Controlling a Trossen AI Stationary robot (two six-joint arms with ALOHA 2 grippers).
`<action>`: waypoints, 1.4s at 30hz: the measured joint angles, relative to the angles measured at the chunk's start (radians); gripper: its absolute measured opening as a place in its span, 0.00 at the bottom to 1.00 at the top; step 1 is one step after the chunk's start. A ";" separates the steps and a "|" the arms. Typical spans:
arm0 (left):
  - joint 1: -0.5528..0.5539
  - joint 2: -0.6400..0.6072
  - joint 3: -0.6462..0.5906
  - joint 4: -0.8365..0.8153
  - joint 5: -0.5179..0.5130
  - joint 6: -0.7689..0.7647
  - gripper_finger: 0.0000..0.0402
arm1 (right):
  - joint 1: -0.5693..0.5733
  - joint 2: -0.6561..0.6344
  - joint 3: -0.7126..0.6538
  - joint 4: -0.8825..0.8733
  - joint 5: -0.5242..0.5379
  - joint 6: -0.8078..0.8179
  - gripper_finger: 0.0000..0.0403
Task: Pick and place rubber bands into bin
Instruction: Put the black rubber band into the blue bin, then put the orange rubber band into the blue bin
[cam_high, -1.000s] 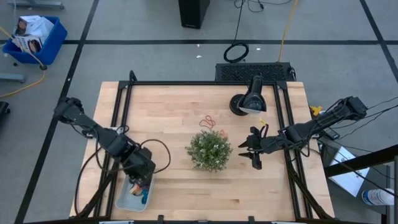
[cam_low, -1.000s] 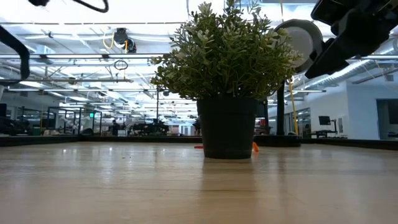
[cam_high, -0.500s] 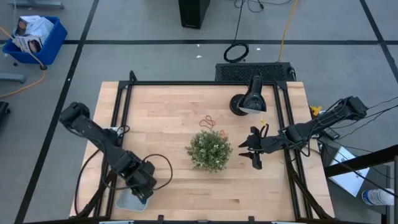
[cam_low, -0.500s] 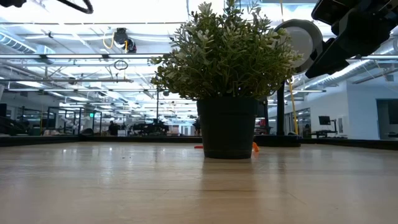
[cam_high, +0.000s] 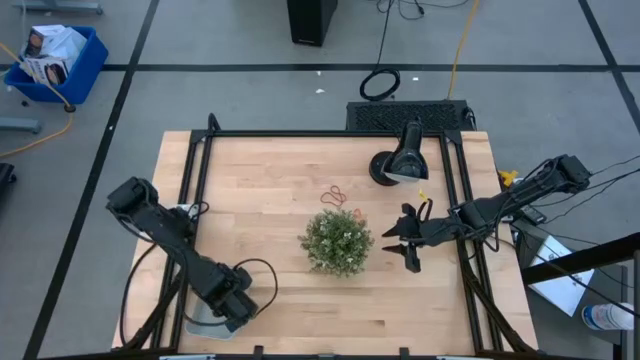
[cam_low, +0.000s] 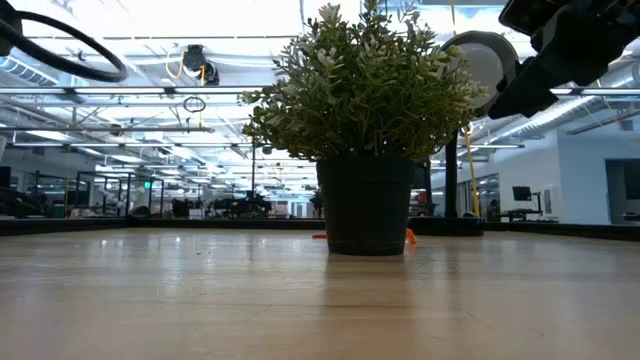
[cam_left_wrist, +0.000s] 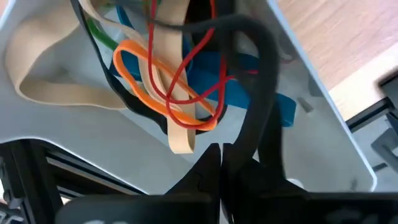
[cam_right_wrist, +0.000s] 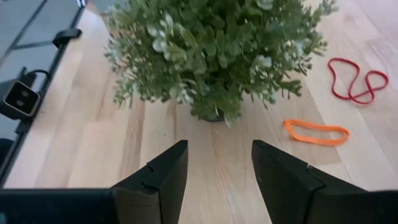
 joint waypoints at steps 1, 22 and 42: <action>0.000 0.002 0.000 0.000 -0.004 0.005 0.07 | 0.000 0.000 0.000 0.009 0.000 0.000 0.43; 0.013 -0.005 0.000 -0.024 -0.049 0.062 0.15 | 0.000 0.000 0.000 0.027 -0.001 -0.002 0.43; 0.017 -0.154 0.000 -0.114 -0.150 0.063 0.41 | 0.000 0.000 0.000 0.026 -0.001 -0.003 0.44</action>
